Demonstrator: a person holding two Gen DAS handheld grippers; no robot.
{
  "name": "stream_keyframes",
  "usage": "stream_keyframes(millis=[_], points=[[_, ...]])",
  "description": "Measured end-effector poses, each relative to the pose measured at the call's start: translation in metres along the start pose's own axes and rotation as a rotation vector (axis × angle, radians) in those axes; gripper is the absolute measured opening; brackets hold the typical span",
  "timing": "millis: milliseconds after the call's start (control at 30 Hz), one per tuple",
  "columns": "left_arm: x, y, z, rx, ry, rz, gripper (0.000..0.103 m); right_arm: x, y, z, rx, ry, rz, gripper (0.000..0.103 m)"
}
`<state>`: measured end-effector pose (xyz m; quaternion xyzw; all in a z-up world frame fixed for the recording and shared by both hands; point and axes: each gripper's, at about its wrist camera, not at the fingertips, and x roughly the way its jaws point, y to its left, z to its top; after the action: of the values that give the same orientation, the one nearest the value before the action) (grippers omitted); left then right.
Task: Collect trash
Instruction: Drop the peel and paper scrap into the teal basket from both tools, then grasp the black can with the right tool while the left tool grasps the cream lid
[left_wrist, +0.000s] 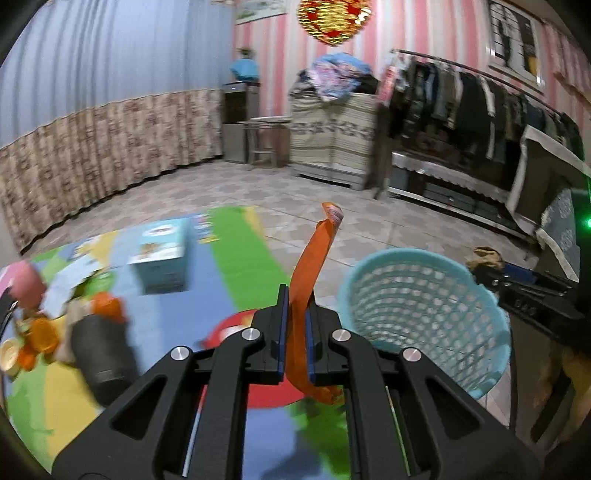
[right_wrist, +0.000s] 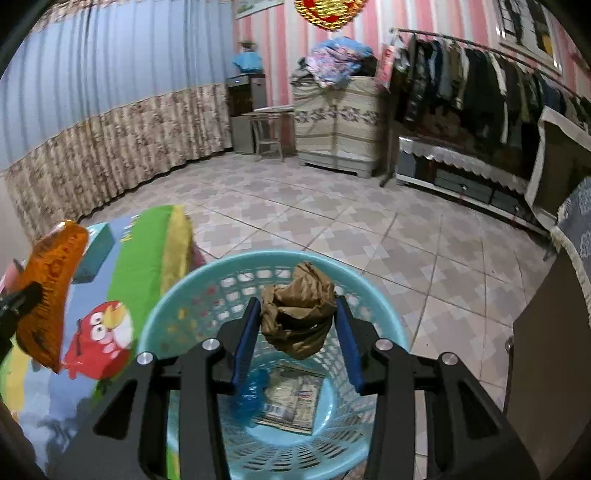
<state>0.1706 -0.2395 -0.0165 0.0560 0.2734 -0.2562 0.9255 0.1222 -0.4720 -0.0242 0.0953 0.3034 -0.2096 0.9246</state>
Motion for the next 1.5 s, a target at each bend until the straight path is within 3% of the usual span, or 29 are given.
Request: stream_keyframes(millis=[167,367,533,833,1033,1100,1167,1500], points=[[0.037,-0.042,0.007,0.005,0.030,-0.095,0.006,0.008,-0.020,0.003,0.054,0.000,0.007,0.041],[0.070,-0.069,0.006,0.030,0.073,-0.122,0.008,0.021,-0.040,0.002,0.096,0.016,-0.001,0.041],[0.072,-0.066,0.005,0.027,0.073,-0.089,0.051,0.021,-0.046,-0.002,0.121,0.021,-0.002,0.041],[0.046,-0.030,0.014,-0.024,0.010,0.031,0.082,0.029,-0.029,-0.006,0.087,0.042,0.023,0.041],[0.027,0.004,0.017,-0.059,-0.015,0.088,0.092,0.037,-0.006,-0.010,0.049,0.056,0.056,0.044],[0.022,0.013,0.016,-0.068,-0.018,0.107,0.094,0.038,-0.001,-0.010,0.047,0.057,0.061,0.054],[0.015,0.027,0.015,-0.080,-0.025,0.137,0.095,0.037,0.004,-0.011,0.043,0.055,0.049,0.071],[-0.035,0.097,-0.006,-0.143,-0.033,0.234,0.097,0.018,0.045,-0.007,0.005,0.018,0.044,0.086]])
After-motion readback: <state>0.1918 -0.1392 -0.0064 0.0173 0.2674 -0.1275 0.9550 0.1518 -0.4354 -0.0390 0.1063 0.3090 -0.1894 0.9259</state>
